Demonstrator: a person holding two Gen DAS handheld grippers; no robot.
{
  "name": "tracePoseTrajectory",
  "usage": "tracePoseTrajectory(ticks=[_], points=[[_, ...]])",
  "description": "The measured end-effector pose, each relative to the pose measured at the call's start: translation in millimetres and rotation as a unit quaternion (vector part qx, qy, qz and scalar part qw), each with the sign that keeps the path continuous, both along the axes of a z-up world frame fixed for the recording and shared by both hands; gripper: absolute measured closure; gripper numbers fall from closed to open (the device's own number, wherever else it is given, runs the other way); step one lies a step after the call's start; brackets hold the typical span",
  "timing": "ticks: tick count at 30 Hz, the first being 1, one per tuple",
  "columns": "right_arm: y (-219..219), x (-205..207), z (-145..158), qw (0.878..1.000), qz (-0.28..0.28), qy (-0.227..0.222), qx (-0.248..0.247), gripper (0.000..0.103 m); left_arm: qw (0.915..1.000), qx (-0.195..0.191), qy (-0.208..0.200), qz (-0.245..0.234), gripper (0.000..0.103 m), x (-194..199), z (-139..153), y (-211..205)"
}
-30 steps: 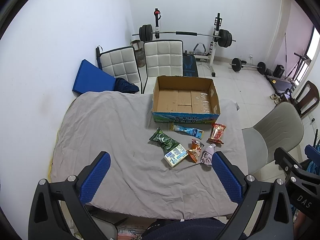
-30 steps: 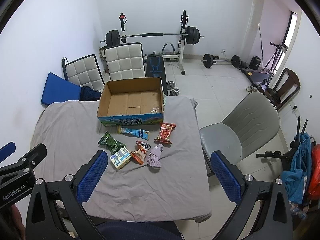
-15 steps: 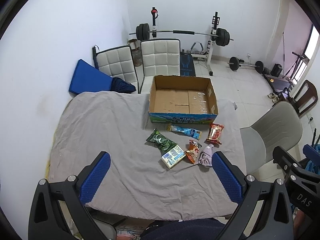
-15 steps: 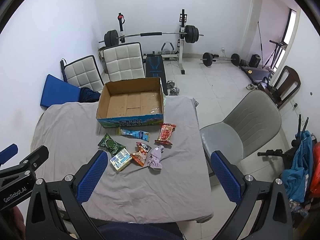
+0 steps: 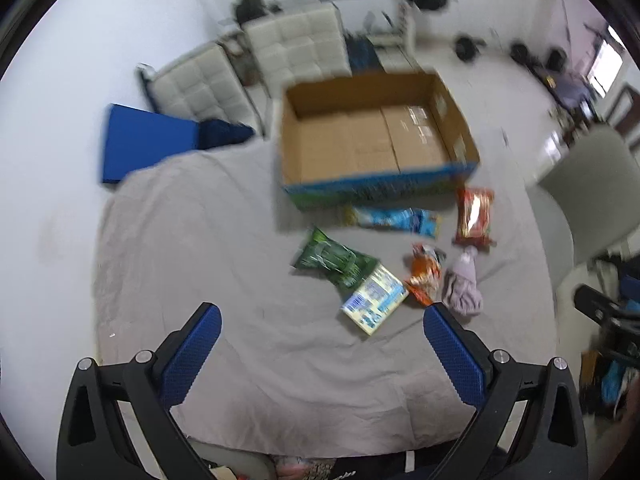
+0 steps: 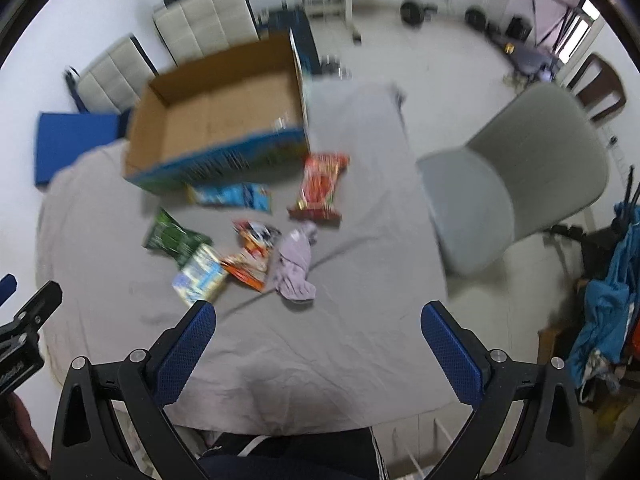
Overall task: Organize soft objects
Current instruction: 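Grasp the yellow milk carton with the left tool while the right tool grasps the lilac cloth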
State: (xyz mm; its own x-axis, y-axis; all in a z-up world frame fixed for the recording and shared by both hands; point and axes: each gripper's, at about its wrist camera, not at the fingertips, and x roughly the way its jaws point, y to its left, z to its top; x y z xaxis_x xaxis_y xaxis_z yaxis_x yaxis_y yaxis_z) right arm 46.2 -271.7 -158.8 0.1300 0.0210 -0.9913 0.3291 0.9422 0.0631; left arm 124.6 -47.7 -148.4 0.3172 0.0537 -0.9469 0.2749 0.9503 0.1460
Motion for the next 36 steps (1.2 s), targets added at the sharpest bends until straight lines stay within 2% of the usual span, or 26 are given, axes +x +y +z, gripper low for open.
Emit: tracePoseTrajectory(ticks=[5, 10, 15, 18, 20, 22, 23, 25, 28, 30, 33, 36], points=[[-4.7, 21.4, -93.4, 0.997, 0.001, 0.068, 0.038, 0.0, 0.9961, 0.03, 0.076, -0.034, 0.0, 24.4, -86.8, -19.1], [-1.5, 36.2, -149.4, 0.993, 0.01, 0.102, 0.051, 0.003, 0.9846, 0.056, 0.144, -0.081, 0.006, 44.4, -168.2, -39.9], [5.6, 51.7, -186.4, 0.988, 0.022, 0.125, 0.083, 0.005, 0.9704, 0.082, 0.192, -0.122, 0.006, 56.0, -221.8, -52.4], [9.9, 58.6, -202.4, 0.986, 0.023, 0.135, 0.098, 0.006, 0.9627, 0.104, 0.208, -0.139, 0.006, 56.5, -242.0, -55.9], [12.9, 62.3, -215.6, 0.984, 0.021, 0.145, 0.104, 0.013, 0.9612, 0.089, 0.216, -0.146, 0.009, 55.1, -247.3, -58.0], [15.8, 65.7, -227.0, 0.981, 0.02, 0.161, 0.111, 0.026, 0.9579, 0.064, 0.244, -0.137, 0.031, 53.1, -249.4, -58.3], [16.8, 65.3, -231.3, 0.98, 0.02, 0.165, 0.113, 0.03, 0.958, 0.065, 0.245, -0.134, 0.031, 52.3, -249.3, -58.3], [22.0, 65.5, -238.8, 0.978, 0.029, 0.174, 0.108, 0.053, 0.9614, 0.068, 0.238, -0.121, 0.032, 50.9, -248.2, -59.7], [28.1, 61.7, -246.3, 0.976, 0.037, 0.184, 0.11, 0.071, 0.9661, 0.057, 0.24, -0.078, 0.034, 50.2, -241.4, -48.1], [31.1, 55.2, -247.5, 0.975, 0.046, 0.186, 0.109, 0.072, 0.9677, 0.042, 0.247, -0.029, 0.035, 48.1, -242.5, -33.4], [34.7, 44.5, -250.5, 0.971, 0.055, 0.193, 0.128, 0.072, 0.9582, 0.008, 0.276, 0.074, 0.037, 42.6, -242.4, 2.5], [36.2, 38.6, -261.9, 0.971, 0.045, 0.192, 0.132, 0.071, 0.9507, -0.031, 0.282, 0.125, 0.035, 36.9, -245.2, 27.1]])
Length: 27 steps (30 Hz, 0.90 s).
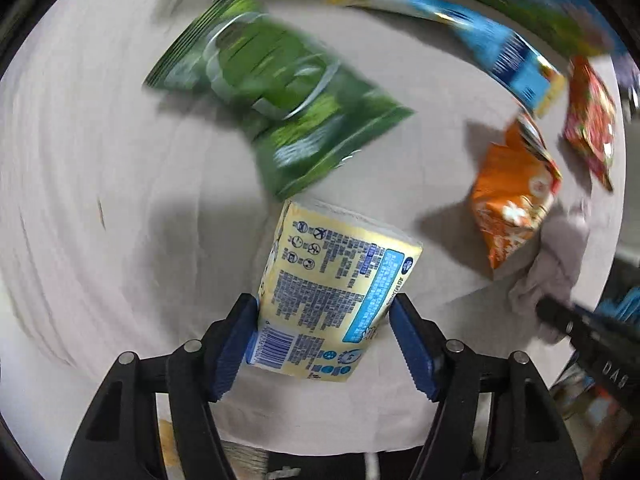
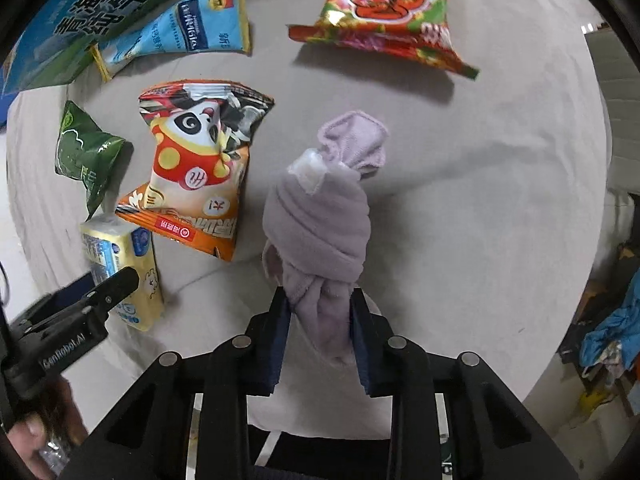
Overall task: Organize soft objects
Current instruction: 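Grasp the yellow milk carton with the left tool while the right tool grasps the lilac cloth, then carry both items into the box and open both tools to release them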
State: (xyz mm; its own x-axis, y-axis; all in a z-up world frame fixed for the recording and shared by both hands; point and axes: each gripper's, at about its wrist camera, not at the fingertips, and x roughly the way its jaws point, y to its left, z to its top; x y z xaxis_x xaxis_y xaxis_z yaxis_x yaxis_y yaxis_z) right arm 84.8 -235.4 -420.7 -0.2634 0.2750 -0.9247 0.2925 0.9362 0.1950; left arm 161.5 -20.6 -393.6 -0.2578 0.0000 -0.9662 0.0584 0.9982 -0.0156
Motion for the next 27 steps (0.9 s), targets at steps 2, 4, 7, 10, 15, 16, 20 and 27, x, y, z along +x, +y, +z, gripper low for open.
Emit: tracePoseTrajectory(ticks=[2, 4, 7, 10, 15, 16, 20, 27], points=[[-3.7, -2.5, -5.3, 1.0, -0.016, -0.001, 0.004, 0.07, 0.9999, -0.008, 0.0, 0.01, 0.034, -0.3, -1.5, 7.6], [-2.6, 2.2, -17.0, 1.0, -0.026, 0.002, 0.011, 0.07, 0.9998, -0.016, -0.001, 0.01, 0.034, -0.6, -4.4, 12.3], [3.9, 0.7, -27.8, 1.0, -0.023, 0.003, -0.001, 0.07, 0.9999, -0.015, -0.005, -0.008, 0.034, -0.9, -12.8, 12.3], [6.7, 0.5, -26.6, 1.0, -0.021, 0.001, -0.008, 0.074, 0.9999, -0.01, -0.009, -0.006, 0.036, -3.1, -21.3, 7.0], [16.0, -23.0, -14.4, 1.0, -0.016, -0.012, -0.01, 0.081, 0.9996, 0.004, -0.025, 0.009, 0.038, -16.6, -20.0, -1.0], [13.8, -28.8, -7.3, 1.0, -0.015, -0.015, -0.006, 0.081, 0.9994, 0.003, -0.029, 0.016, 0.038, -18.2, -14.1, 1.3], [15.2, -44.8, 15.0, 0.999, 0.001, -0.042, 0.007, 0.082, 0.998, 0.002, -0.057, 0.027, 0.038, -21.7, 11.2, -4.2], [14.7, -59.9, 78.6, 0.993, 0.029, -0.104, 0.044, 0.082, 0.9902, -0.021, -0.132, 0.041, 0.038, -41.5, 86.9, -0.2]])
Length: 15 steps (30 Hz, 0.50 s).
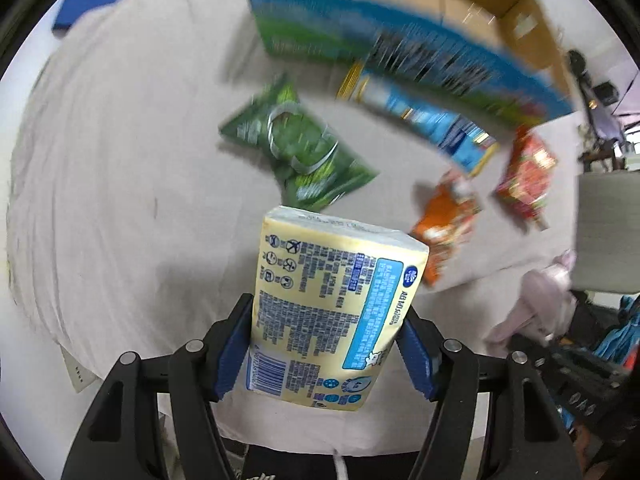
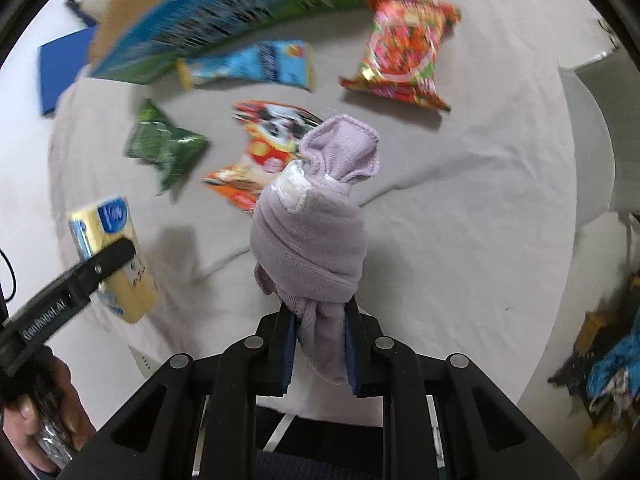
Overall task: Organize soft objects
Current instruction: 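Carry both items into the box and open both tools to release them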
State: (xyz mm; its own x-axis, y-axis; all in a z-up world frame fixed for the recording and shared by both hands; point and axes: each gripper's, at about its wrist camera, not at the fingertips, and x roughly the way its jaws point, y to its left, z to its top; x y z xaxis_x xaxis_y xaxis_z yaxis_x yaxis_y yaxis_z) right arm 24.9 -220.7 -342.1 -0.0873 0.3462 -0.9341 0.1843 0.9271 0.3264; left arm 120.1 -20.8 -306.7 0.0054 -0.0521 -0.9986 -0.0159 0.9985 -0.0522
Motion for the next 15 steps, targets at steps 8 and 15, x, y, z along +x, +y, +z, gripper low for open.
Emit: tracePoseTrajectory(ticks=[8, 15], points=[[-35.3, 48.4, 103.7, 0.996, 0.029, -0.081, 0.016, 0.082, 0.9969, -0.043, -0.061, -0.027, 0.038, 28.6, 97.3, -32.3], [-51.0, 117.5, 159.3, 0.99, 0.017, -0.137, -0.008, 0.082, 0.9947, -0.051, -0.077, -0.047, 0.038, 95.1, 125.5, -55.7]])
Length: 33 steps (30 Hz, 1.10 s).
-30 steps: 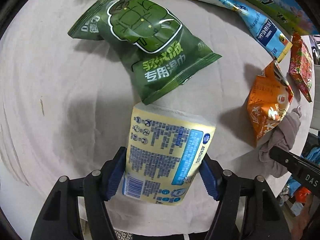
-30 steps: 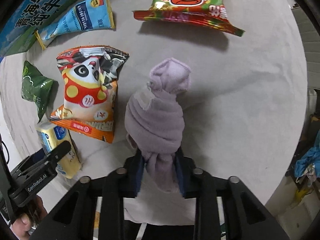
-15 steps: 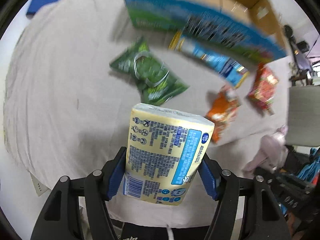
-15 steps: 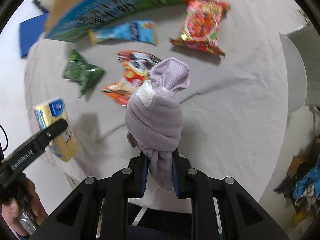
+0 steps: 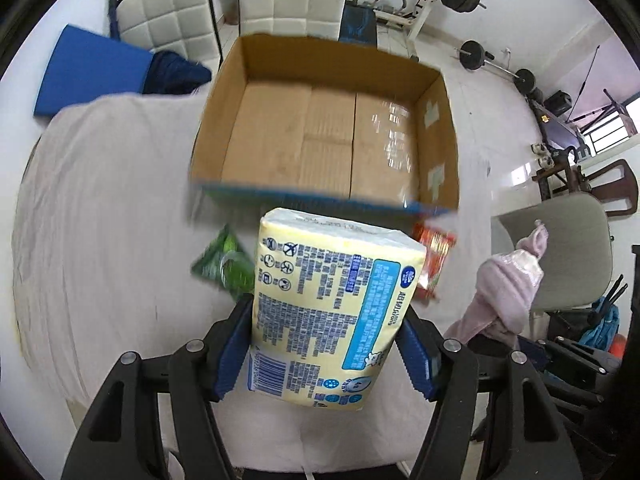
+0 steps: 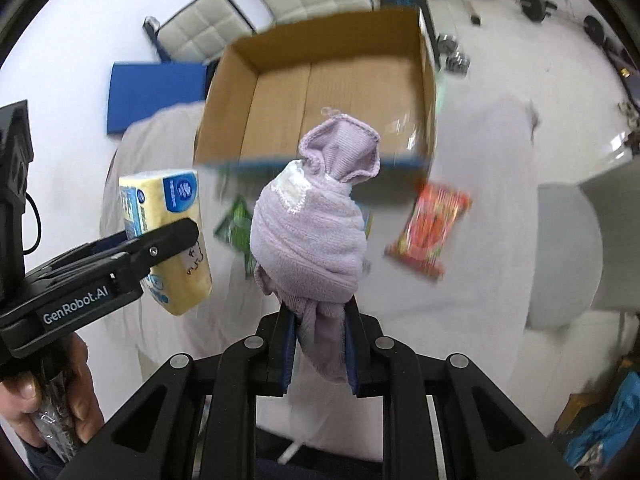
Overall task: Organize soft objects
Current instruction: 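Carry both items into the box and open both tools to release them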
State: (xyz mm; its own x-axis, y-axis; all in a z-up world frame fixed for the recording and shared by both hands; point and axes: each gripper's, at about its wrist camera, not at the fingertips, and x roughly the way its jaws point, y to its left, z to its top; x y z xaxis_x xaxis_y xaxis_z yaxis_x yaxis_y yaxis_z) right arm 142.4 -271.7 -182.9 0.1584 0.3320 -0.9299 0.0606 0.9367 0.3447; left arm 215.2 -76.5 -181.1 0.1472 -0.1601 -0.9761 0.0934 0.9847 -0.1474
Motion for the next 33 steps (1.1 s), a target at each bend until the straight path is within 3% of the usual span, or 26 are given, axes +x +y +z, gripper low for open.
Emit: tracePoseTrajectory(ticks=[4, 9, 15, 24, 29, 32, 33], points=[[-5.7, 56.9, -2.7, 1.0, -0.023, -0.003, -0.016, 0.082, 0.9996, -0.021, 0.016, -0.004, 0.039, 64.9, -4.1, -6.6], [-9.0, 131.8, -34.2, 0.999, -0.036, 0.018, -0.025, 0.082, 0.999, -0.03, 0.033, -0.006, 0.039, 137.0, -22.8, -17.1], [-15.2, 220.4, -88.7, 0.998, -0.034, 0.049, -0.03, 0.082, 0.9946, -0.051, 0.09, -0.008, 0.039, 210.6, -76.6, -31.5], [-9.5, 281.9, -152.0, 0.995, -0.013, 0.085, -0.05, 0.081, 0.9872, -0.079, 0.138, -0.001, 0.039, 262.0, -138.0, -42.9], [1.1, 294.2, -173.6, 0.994, 0.016, 0.097, -0.054, 0.078, 0.9886, -0.059, 0.138, -0.016, 0.039, 270.6, -147.5, -50.3], [7.7, 300.3, -178.8, 0.993, 0.022, 0.104, -0.057, 0.063, 0.9898, -0.049, 0.132, -0.023, 0.039, 272.4, -147.1, -50.9], [8.5, 301.6, -179.7, 0.992, 0.02, 0.104, -0.063, 0.047, 0.99, -0.046, 0.132, -0.02, 0.039, 271.7, -146.1, -48.8]])
